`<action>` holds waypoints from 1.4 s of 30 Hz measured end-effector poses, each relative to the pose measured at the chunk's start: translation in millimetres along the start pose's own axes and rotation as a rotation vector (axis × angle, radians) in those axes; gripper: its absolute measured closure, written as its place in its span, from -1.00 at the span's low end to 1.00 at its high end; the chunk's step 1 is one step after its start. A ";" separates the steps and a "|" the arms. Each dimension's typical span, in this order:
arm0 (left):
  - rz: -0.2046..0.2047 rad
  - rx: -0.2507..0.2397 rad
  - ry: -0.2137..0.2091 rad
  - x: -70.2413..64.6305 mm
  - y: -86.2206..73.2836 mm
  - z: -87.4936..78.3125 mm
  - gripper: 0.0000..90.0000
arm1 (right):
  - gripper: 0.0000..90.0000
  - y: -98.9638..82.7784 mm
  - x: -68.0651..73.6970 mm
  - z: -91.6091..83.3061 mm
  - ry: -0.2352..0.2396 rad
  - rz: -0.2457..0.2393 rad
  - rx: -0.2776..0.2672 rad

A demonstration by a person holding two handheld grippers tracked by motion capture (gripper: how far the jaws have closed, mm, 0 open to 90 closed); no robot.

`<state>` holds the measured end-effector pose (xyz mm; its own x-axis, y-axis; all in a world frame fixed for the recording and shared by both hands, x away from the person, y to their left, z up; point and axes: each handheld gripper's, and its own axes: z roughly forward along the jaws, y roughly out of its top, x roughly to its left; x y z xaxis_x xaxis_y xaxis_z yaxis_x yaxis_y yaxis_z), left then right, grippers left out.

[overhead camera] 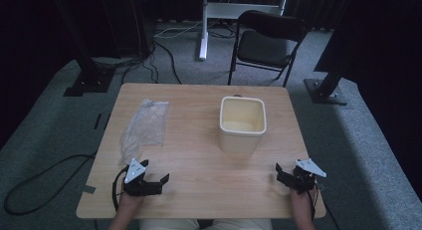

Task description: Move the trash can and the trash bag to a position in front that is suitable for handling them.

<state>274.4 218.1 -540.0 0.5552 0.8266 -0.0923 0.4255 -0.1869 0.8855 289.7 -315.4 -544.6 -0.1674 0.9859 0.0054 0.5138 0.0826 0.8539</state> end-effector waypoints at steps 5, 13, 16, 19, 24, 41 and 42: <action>-0.008 0.020 -0.012 1.2 0.9 2.1 -1.00 | -0.75 0.3 1.7 0.8 0.003 -0.021 0.006; 0.020 0.046 -0.018 -1.6 1.1 2.9 -1.00 | -0.75 1.6 3.5 4.0 0.016 -0.042 0.042; 0.009 0.043 -0.015 0.3 1.8 3.9 -1.00 | -0.75 2.5 3.1 6.8 0.020 -0.037 0.078; -0.006 0.039 -0.017 2.9 2.6 5.1 -1.00 | -0.75 2.2 2.8 5.7 0.011 -0.033 0.062; 0.027 0.054 0.003 -1.2 4.9 9.6 -1.00 | -0.75 2.7 2.0 5.3 0.003 -0.008 0.046; 0.023 0.071 -0.002 -1.8 26.5 43.3 -1.00 | -0.75 12.3 -8.0 17.6 0.046 0.061 0.001; 0.029 0.061 0.005 -2.2 31.4 48.1 -1.00 | -0.75 14.1 -8.9 19.3 0.045 0.061 0.001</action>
<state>320.9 184.9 -533.9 0.5645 0.8229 -0.0649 0.4523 -0.2427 0.8582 314.7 -320.2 -542.7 -0.1731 0.9816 0.0809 0.5254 0.0225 0.8506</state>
